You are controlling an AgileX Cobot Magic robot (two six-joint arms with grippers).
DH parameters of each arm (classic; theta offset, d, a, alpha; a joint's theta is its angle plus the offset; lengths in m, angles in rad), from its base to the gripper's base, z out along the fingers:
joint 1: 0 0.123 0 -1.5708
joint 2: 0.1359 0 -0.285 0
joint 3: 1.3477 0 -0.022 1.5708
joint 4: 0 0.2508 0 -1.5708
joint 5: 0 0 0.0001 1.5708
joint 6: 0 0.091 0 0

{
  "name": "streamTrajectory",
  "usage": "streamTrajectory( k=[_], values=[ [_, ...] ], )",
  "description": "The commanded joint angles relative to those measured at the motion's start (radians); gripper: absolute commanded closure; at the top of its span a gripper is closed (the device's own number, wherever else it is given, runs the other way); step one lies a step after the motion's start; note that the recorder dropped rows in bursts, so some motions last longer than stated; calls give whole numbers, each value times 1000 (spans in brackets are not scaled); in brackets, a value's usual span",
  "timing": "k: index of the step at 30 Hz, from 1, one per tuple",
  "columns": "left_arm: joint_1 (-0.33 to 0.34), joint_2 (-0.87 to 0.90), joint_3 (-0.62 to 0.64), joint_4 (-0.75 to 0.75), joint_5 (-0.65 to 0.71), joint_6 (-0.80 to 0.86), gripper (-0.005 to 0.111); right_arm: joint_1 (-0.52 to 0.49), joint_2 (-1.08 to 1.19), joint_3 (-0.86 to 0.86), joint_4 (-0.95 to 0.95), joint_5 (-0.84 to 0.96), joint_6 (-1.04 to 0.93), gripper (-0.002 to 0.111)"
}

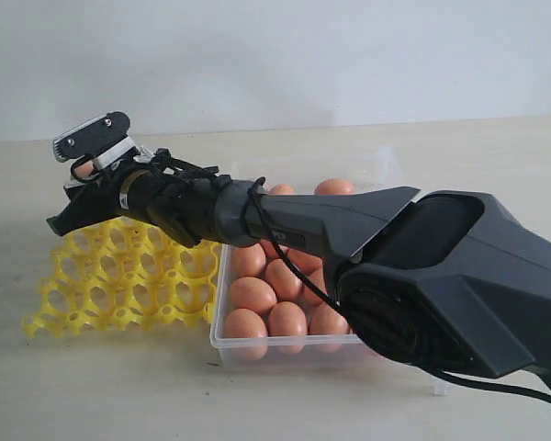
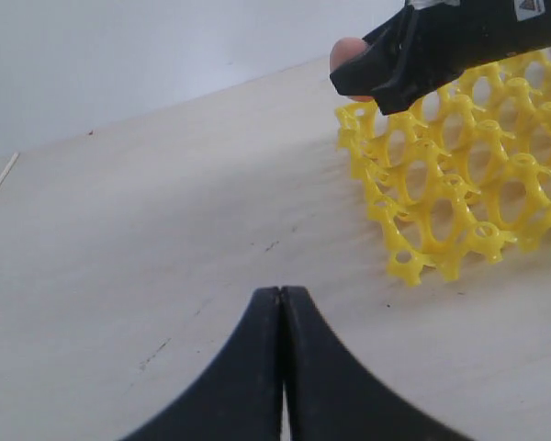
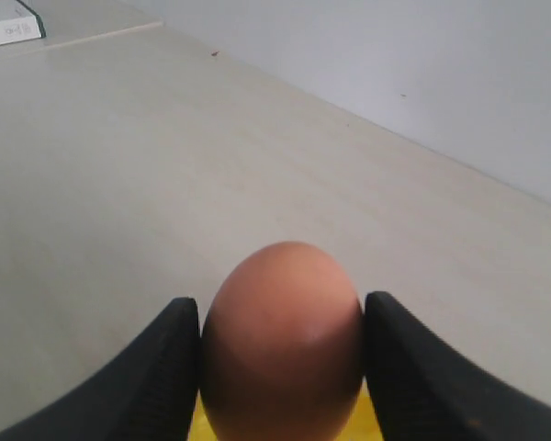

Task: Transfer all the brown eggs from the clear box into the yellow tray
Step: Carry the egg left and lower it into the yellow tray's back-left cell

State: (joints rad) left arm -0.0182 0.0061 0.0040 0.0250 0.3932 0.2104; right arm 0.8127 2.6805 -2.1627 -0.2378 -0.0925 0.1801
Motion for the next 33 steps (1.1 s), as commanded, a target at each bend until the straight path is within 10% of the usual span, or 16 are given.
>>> streamTrajectory(
  k=[1,33],
  values=[
    [-2,-6,-4,0,-5,-5,107,2,4,-8,-5,-18,5,105],
    [-2,-6,-4,0,-5,-5,107,13,6,-8,-8,47,69,43]
  ],
)
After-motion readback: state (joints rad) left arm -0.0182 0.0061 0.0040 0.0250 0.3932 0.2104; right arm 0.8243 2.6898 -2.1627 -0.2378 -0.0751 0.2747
